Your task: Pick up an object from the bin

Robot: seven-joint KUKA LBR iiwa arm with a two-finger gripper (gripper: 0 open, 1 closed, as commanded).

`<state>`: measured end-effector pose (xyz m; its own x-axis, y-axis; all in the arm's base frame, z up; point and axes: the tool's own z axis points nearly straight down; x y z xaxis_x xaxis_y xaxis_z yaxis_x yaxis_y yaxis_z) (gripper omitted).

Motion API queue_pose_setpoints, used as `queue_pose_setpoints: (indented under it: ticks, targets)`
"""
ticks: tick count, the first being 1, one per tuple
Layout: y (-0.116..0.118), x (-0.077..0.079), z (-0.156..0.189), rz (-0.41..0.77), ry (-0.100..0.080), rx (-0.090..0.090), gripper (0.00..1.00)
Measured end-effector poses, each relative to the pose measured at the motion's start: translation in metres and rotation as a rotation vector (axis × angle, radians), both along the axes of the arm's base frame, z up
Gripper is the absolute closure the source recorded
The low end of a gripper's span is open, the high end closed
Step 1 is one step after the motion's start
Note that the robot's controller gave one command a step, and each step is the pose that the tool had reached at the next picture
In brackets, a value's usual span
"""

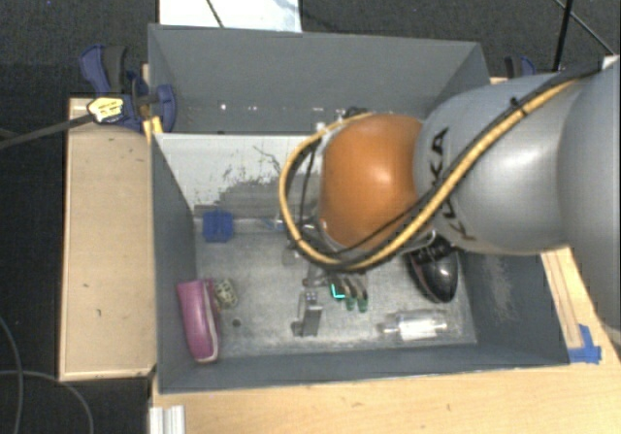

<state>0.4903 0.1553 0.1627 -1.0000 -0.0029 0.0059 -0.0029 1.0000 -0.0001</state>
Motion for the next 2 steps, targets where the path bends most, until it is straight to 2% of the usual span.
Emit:
queue_pose_setpoints:
  ticks: [1, 2]
  targets:
    - [0.069, 0.002, -0.069, 0.293, -0.005, 0.002, 0.0]
    - [0.092, 0.039, -0.093, 0.077, -0.009, 0.002, 0.0]
